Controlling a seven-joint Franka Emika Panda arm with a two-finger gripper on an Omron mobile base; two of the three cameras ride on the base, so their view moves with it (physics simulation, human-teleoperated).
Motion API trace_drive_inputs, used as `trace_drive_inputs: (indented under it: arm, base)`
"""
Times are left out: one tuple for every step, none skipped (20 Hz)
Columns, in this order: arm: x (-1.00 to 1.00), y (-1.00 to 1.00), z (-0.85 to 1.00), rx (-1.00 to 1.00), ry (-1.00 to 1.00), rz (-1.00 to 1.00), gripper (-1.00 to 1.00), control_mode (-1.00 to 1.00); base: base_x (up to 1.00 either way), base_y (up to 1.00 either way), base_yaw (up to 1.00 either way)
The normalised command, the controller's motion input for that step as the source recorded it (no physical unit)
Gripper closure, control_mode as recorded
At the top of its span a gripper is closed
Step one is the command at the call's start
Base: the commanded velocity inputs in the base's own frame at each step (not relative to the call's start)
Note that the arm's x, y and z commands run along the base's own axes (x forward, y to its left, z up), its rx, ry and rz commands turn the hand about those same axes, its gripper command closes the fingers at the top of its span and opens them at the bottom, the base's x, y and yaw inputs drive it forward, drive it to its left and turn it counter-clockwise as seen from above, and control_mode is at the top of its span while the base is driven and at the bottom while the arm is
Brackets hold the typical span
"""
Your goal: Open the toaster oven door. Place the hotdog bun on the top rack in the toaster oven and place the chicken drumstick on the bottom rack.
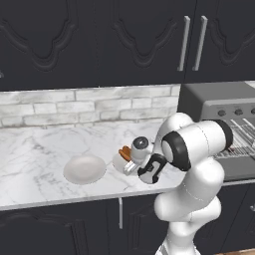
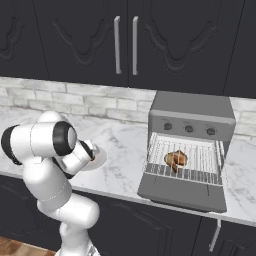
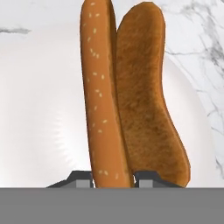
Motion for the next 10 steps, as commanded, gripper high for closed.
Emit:
trace_drive_inputs:
  arm:
    - [0.0, -0.02, 0.0, 0.0, -0.02, 0.05, 1.0, -1.0]
    - [0.0, -0.03, 0.0, 0.0, -0.01, 0.04, 1.0, -1.0]
    - [0.0, -0.06, 0.0, 0.0, -0.01, 0.02, 1.0, -1.0]
    - [-0.06, -0.07, 0.21, 0.0, -0.06, 0.0, 1.0, -1.0]
    - [-0.16, -0.11, 0.38, 0.0, -0.07, 0.0, 1.0, -1.0]
    - [-0.26, -0.13, 0.48, 0.0, -0.08, 0.0, 1.0, -1.0]
    - [-0.28, -0.19, 0.61, 0.0, -0.08, 0.0, 1.0, -1.0]
    - [-0.35, -0.2, 0.66, 0.0, -0.1, 0.0, 1.0, -1.0]
    - [-0.39, -0.22, 0.7, 0.0, -0.09, 0.0, 1.0, -1.0]
    - [-0.41, -0.25, 0.74, 0.0, -0.08, 0.0, 1.0, -1.0]
  base:
    - [0.0, 0.0, 0.0]
    - [0.0, 0.0, 0.0]
    - [0.0, 0.0, 0.0]
    - [0.0, 0.0, 0.0]
    - [0.0, 0.0, 0.0]
    - [0.0, 0.0, 0.0]
    - [0.0, 0.0, 0.0]
    - [0.0, 0.0, 0.0]
    - [0.0, 0.0, 0.0]
    - [0.0, 0.0, 0.0]
